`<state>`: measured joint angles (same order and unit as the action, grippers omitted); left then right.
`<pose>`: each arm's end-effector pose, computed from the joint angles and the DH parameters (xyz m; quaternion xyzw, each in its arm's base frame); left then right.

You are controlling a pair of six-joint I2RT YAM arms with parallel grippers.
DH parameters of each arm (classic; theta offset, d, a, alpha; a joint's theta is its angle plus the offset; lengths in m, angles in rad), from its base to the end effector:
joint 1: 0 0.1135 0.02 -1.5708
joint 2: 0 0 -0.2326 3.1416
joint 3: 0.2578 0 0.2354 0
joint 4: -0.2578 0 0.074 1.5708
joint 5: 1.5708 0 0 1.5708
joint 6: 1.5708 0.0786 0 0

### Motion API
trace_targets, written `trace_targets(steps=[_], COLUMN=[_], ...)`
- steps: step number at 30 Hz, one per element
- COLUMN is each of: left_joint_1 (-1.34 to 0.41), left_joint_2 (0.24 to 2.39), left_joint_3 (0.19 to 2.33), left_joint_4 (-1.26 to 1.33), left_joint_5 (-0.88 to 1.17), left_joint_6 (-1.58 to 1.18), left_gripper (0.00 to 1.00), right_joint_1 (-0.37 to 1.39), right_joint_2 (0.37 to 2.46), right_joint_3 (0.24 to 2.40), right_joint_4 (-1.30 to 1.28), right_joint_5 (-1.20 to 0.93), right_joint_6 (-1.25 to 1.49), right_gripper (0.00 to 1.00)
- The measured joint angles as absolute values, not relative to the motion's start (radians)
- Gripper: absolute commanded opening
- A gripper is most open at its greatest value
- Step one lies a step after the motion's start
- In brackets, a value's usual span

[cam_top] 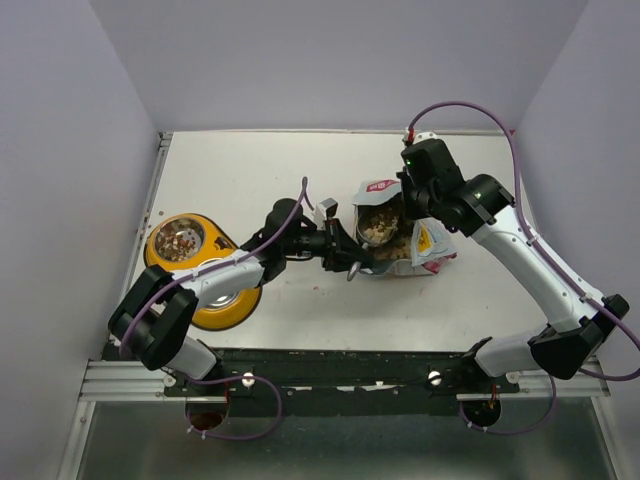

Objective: Serve the pet food

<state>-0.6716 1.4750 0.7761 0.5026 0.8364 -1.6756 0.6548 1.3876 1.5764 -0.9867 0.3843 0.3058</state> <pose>0.2258 -0.2540 0.2198 0.1140 -0.7432 0.6560 0.0652 0.2499 0.1547 0.3387 -0.0870 0.9079 0.0141 0.4098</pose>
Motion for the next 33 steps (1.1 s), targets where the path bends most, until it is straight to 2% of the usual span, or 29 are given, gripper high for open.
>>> trace_targets(steps=[8, 15, 22, 33], left_joint_1=[-0.677, -0.679, -0.681, -0.681], left_joint_2=[1.434, 1.473, 1.404, 1.230], left_joint_3=[0.699, 0.723, 0.716, 0.739], left_joint_4=[0.566, 0.647, 0.575, 0.266], left_joint_5=[0.834, 0.842, 0.861, 0.907], left_joint_6=[-1.731, -1.787, -1.765, -1.603], left_gripper=[0.00, 0.00, 0.00, 0.00], right_joint_1=[0.652, 0.646, 0.645, 0.639], right_joint_2=[1.388, 1.388, 1.388, 1.427], right_joint_3=[1.578, 1.581, 1.581, 1.636], right_joint_4=[-0.989, -0.989, -0.989, -1.017], right_joint_5=[0.385, 0.386, 0.387, 0.386], right_joint_6=[0.305, 0.297, 0.294, 0.280], right_gripper=[0.00, 0.01, 0.01, 0.01])
